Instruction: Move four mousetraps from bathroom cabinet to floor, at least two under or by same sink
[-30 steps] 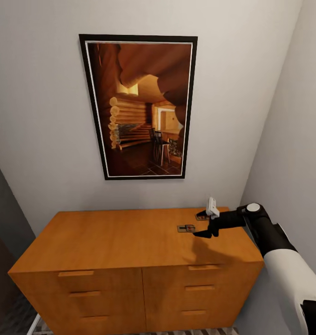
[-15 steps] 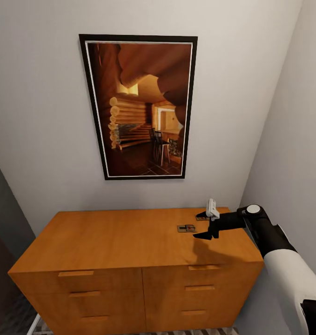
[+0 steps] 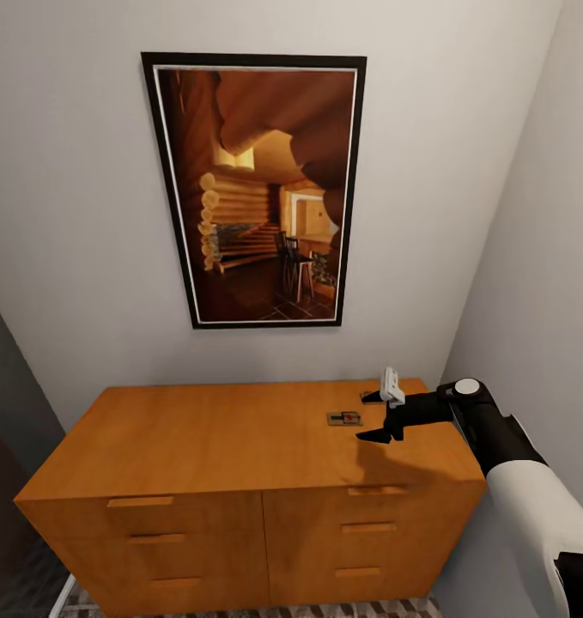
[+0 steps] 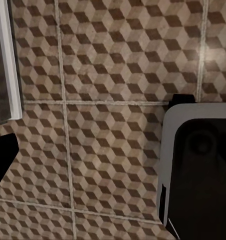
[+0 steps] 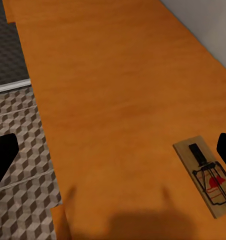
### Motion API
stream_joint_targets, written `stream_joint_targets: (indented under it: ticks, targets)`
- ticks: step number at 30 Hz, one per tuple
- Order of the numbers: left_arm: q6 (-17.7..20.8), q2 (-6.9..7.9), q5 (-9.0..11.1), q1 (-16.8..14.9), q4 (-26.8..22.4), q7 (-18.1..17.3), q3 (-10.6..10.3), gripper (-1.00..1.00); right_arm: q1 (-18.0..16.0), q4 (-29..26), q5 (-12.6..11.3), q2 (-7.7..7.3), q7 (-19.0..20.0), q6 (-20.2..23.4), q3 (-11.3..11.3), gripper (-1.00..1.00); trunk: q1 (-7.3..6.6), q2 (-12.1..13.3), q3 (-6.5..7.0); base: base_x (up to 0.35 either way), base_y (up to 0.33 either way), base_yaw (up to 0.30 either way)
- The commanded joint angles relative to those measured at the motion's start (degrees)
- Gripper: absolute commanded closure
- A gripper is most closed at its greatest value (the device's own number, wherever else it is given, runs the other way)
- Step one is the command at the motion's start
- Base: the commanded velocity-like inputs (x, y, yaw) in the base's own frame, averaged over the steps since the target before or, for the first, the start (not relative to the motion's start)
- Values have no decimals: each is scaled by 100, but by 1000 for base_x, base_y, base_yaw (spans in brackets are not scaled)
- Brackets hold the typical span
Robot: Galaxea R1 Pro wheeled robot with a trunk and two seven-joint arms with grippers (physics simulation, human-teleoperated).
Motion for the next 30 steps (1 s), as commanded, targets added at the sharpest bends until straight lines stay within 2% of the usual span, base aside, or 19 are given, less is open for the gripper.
stream_joint_targets:
  ticks: [1, 20, 30]
  targets:
    - [-42, -2, 58, -12, 25, 0, -48, -100, -6, -6, 25, 3, 30, 34, -15, -100, 4, -14, -23, 0, 0, 0]
    - [-42, -3, 58, -12, 24, 0, -50, -100, -5, -6, 34, 2, 26, 33, -15, -100, 4, -14, -196, 5, 0, 0]
    - [-42, -3, 58, -12, 25, 0, -50, -100, -1, -6, 34, 2, 13, 27, -15, -100, 4, -14, -256, 125, 0, 0]
